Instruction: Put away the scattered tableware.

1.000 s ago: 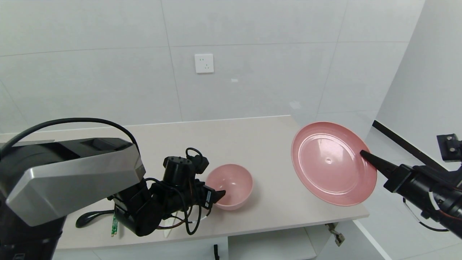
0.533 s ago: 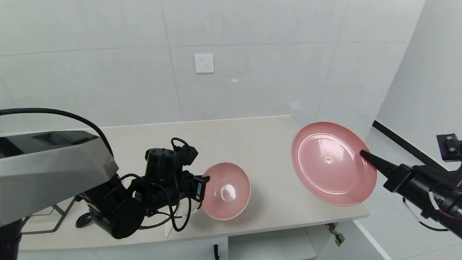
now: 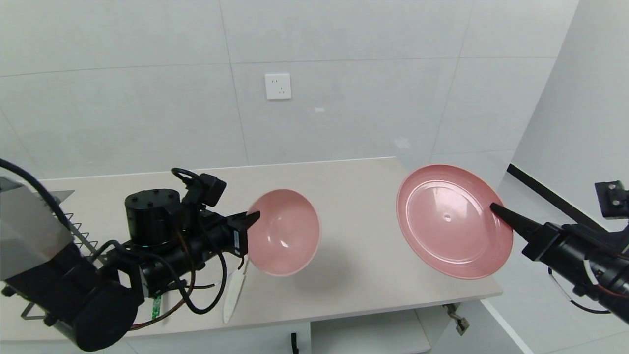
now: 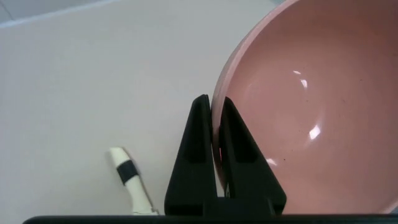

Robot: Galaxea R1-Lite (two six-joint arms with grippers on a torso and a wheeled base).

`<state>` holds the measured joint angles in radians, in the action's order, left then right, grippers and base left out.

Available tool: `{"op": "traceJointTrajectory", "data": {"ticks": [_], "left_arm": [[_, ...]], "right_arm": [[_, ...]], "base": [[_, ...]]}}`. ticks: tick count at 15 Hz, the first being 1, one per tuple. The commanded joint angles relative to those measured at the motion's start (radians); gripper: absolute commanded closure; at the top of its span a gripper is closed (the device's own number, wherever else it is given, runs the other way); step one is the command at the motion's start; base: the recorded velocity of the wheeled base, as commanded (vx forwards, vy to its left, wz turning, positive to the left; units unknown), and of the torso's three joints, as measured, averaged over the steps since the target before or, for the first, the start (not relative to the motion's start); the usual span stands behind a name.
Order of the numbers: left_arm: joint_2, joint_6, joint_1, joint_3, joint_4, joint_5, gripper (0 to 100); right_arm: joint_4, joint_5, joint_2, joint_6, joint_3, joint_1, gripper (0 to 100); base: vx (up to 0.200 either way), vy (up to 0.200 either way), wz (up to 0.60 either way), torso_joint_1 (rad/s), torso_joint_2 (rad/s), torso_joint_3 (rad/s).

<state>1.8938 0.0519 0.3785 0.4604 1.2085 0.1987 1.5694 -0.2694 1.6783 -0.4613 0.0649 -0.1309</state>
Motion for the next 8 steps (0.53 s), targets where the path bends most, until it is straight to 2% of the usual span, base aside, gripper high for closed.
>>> {"op": "traceJointTrajectory", "data": {"ticks": [1,4,6,7,8], "left_arm": [[-0.116,0.002,-0.03,-0.032,0.002,0.007,100],[-0.222,0.006,-0.047,-0.068,0.002,0.045,100],[-0.312,0.032,-0.058,-0.074,-0.018,0.073,100],[-0.364,0.08,-0.072,-0.063,-0.058,0.148,100],[-0.384,0.101,-0.089,-0.052,-0.098,0.172,100]], "right_arm": [[0.001,-0.001,0.001,0.001,0.004,-0.001,100],[0.001,-0.002,-0.009,0.012,0.012,-0.021,100],[0.001,-0.002,-0.035,0.012,0.019,-0.062,100],[0.001,-0.002,-0.058,0.012,0.03,-0.082,100],[0.001,-0.002,-0.069,0.012,0.03,-0.095,100]], "base": [[0.0,0.0,0.0,0.0,0.0,0.0],[0.0,0.0,0.0,0.0,0.0,0.0],[0.0,0.0,0.0,0.0,0.0,0.0],[0.0,0.0,0.0,0.0,0.0,0.0],[0.0,0.0,0.0,0.0,0.0,0.0]]}}
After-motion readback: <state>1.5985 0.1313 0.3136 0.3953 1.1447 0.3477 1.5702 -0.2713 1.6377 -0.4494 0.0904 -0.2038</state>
